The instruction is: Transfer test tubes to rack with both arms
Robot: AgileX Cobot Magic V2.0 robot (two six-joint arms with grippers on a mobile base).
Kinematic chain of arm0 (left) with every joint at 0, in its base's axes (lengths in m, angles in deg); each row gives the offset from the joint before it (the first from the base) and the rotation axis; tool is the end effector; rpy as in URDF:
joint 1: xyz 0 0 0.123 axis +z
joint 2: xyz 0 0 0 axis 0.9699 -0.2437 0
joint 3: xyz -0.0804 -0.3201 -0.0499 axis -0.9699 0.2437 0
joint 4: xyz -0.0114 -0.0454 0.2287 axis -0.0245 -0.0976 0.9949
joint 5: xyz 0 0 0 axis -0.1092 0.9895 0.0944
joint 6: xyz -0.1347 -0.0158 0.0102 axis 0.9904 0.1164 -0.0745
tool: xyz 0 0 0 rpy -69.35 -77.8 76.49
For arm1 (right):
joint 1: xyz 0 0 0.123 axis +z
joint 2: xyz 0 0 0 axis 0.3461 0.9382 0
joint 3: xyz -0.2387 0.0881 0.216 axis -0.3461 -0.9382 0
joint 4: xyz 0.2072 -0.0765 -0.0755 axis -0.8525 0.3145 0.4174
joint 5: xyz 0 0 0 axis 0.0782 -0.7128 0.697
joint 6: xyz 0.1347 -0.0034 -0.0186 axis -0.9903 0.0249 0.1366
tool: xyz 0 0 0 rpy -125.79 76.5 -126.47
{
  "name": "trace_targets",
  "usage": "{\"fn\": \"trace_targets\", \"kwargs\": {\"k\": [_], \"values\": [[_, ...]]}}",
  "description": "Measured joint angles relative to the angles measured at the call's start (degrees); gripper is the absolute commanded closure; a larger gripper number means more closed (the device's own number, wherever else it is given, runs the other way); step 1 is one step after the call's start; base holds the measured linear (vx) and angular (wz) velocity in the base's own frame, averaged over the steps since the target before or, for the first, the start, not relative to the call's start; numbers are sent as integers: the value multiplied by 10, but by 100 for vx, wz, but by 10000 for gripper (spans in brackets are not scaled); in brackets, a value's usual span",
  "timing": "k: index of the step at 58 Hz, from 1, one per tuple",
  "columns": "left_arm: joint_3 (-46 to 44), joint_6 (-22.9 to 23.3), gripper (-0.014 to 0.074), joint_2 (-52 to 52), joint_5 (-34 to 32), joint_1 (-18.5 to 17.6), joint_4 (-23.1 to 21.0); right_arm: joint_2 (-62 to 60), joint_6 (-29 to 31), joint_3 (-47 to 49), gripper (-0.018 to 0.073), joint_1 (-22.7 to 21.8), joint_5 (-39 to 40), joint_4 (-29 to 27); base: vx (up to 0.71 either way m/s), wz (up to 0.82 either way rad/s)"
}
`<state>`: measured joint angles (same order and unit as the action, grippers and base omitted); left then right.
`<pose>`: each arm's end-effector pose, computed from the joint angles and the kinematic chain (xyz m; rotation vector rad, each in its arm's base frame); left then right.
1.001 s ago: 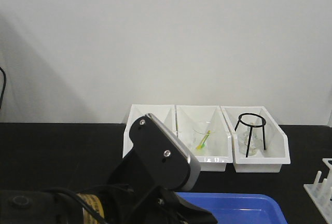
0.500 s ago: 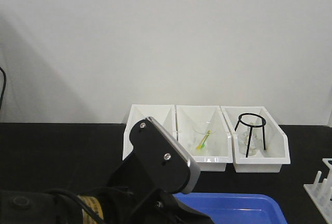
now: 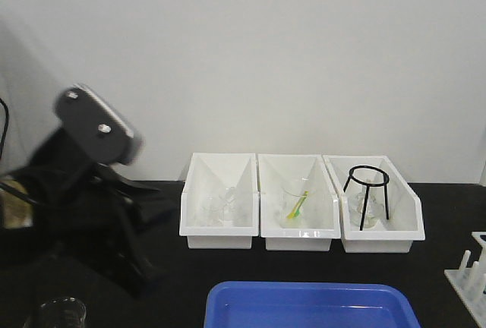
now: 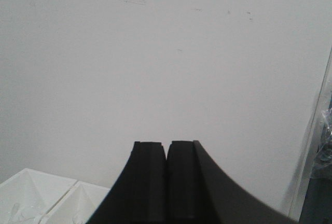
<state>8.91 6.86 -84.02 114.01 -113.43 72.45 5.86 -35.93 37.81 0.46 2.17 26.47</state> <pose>0.2141 -0.1603 0.4184 0.8551 1.8727 -0.2480 0.1283 0.0171 0.4462 -0.2173 1.3346 -0.0694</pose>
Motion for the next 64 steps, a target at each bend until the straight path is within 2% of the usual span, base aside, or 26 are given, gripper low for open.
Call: {"fn": "trace_targets", "kwargs": {"k": [6,17,26,37,43,47,64], "values": [[32,0,617,64,-10,61,30,0,0,0,567,0,0,0,0,0],[194,0,617,239,-89,162,48,0,0,0,567,0,0,0,0,0],[373,0,617,421,-132,241,23,0,0,0,567,0,0,0,0,0],[563,0,617,594,-142,313,-9,0,0,0,567,0,0,0,0,0],[638,0,617,673,-161,336,-16,0,0,0,567,0,0,0,0,0],[672,2,617,689,-181,343,-20,0,0,0,567,0,0,0,0,0],[683,10,617,693,-232,347,-48,-1,0,-3,567,0,1,1,0,0]]}}
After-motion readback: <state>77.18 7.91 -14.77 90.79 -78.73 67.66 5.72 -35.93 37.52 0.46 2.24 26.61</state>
